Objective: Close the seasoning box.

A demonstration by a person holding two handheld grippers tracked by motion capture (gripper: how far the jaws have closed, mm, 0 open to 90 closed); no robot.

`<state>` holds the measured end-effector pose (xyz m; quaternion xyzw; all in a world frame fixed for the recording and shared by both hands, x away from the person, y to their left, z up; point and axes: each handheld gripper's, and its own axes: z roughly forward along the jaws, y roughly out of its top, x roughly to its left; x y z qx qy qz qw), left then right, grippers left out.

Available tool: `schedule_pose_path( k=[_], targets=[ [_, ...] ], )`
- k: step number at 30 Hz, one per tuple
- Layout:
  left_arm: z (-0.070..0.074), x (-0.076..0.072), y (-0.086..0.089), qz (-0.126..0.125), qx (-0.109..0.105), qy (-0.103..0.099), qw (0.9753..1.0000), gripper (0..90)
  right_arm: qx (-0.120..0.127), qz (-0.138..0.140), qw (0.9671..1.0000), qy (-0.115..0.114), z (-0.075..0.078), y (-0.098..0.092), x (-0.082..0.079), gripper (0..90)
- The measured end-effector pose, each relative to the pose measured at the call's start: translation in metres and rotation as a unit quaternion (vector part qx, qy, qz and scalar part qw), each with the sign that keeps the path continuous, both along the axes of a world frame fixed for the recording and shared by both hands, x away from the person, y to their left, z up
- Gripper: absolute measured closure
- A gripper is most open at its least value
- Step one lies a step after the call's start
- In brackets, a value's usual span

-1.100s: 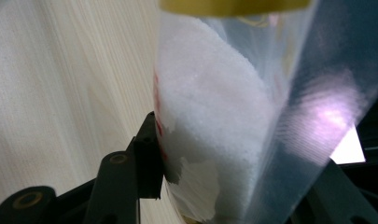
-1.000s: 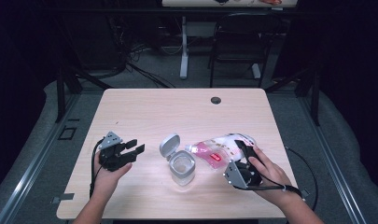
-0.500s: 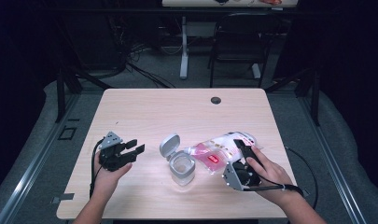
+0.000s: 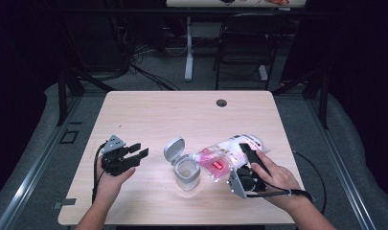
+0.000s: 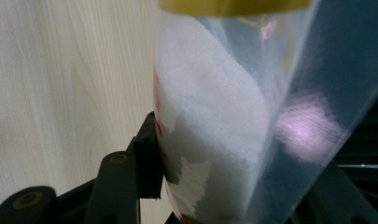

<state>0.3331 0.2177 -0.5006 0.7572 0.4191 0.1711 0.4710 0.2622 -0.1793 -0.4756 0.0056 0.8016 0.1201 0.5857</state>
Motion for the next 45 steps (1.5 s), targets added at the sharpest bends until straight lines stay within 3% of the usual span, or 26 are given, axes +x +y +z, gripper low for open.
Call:
schedule_pose_path(
  k=[18, 25, 35, 38, 41, 45],
  targets=[
    [0.000, 0.000, 0.000, 0.000, 0.001, -0.001, 1.0000, 57.2, -0.012, 0.006, 0.9999, -0.005, 0.000, 0.003, -0.001, 51.9],
    [0.000, 0.000, 0.000, -0.001, 0.001, -0.001, 1.0000, 57.2, -0.034, 0.002, 0.9993, -0.015, -0.001, 0.005, -0.002, 51.9],
    [0.000, 0.000, 0.000, -0.001, 0.001, -0.001, 1.0000, 57.2, -0.044, 0.014, 0.9986, -0.027, -0.006, 0.008, -0.002, 52.0],
    [0.000, 0.000, 0.000, -0.001, 0.001, -0.001, 1.0000, 57.2, -0.061, 0.011, 0.9976, -0.031, -0.006, 0.009, -0.003, 52.1],
    [0.000, 0.000, 0.000, -0.001, 0.001, -0.001, 1.0000, 57.2, -0.058, 0.018, 0.9977, -0.029, -0.007, 0.009, -0.002, 52.1],
    [0.000, 0.000, 0.000, 0.001, 0.000, -0.002, 1.0000, 57.2, -0.077, 0.012, 0.9964, -0.031, -0.006, 0.011, -0.003, 52.1]
  ],
)
